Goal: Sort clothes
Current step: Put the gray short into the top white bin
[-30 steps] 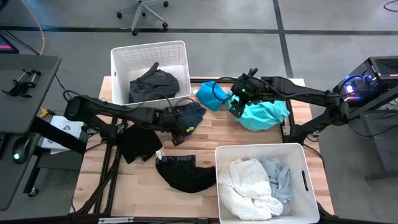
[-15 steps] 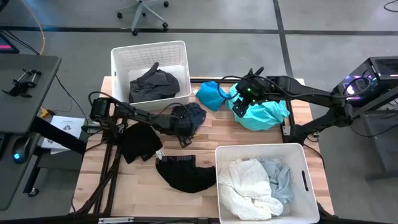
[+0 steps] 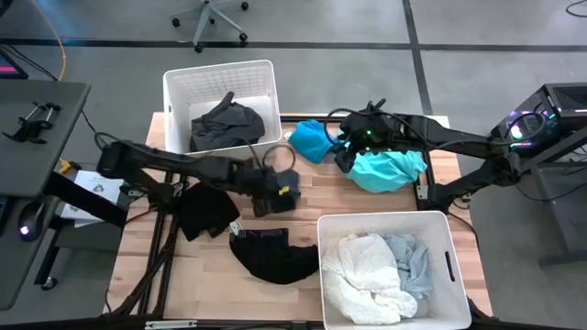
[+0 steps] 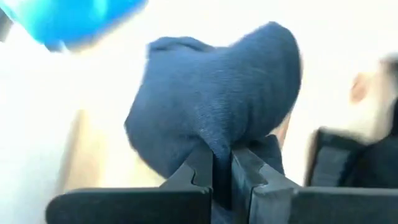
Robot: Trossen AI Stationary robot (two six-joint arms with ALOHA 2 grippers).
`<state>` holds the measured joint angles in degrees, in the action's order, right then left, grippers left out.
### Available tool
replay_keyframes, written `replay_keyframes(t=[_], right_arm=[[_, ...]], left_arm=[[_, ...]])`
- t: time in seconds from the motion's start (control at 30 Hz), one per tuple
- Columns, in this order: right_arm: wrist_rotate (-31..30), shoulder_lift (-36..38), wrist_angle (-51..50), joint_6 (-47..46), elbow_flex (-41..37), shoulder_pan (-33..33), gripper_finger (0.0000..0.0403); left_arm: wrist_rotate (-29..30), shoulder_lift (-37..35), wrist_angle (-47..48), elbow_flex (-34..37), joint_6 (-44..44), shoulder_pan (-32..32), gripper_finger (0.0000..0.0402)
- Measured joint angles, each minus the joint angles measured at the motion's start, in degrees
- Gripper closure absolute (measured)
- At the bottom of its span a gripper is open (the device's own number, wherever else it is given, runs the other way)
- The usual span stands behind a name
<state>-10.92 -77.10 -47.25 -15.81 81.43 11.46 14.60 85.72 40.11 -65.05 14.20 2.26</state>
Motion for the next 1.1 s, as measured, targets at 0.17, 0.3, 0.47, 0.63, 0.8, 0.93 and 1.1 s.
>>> replay_keyframes(t=[0.17, 0.3, 0.47, 0.63, 0.8, 0.93, 1.1], right_arm=[[-0.07, 0.00, 4.06, 1.91, 0.00, 0.15, 0.0194], [-0.42, 0.00, 5.38, 1.55, 0.00, 0.15, 0.0194], [-0.42, 0.00, 5.20, 0.67, 0.00, 0.15, 0.0194], [-0.39, 0.00, 5.12, -1.87, 0.00, 0.11, 0.0194], [0.34, 0.00, 5.05, -4.33, 0.00, -0.28, 0.0194], [0.44, 0.00, 4.99, -4.94, 0.00, -1.59, 0.0194], [0.42, 0.00, 4.99, -4.95, 0.00, -3.09, 0.0194]], left_arm=[[6.56, -5.18, 3.75, -7.22, -3.99, 0.63, 0.0396], [14.24, -7.01, 3.01, -14.57, -7.29, -0.49, 0.0396], [22.33, -7.64, 0.98, -26.45, -18.14, -2.39, 0.0397], [27.60, -7.86, 1.30, -34.46, -27.23, -8.44, 0.0397], [23.85, -7.76, 12.34, -35.80, -25.59, -20.32, 0.0398], [12.91, -6.95, 21.41, -33.67, -20.31, -31.12, 0.0397], [0.88, -5.75, 21.84, -23.43, -18.91, -40.44, 0.0392]])
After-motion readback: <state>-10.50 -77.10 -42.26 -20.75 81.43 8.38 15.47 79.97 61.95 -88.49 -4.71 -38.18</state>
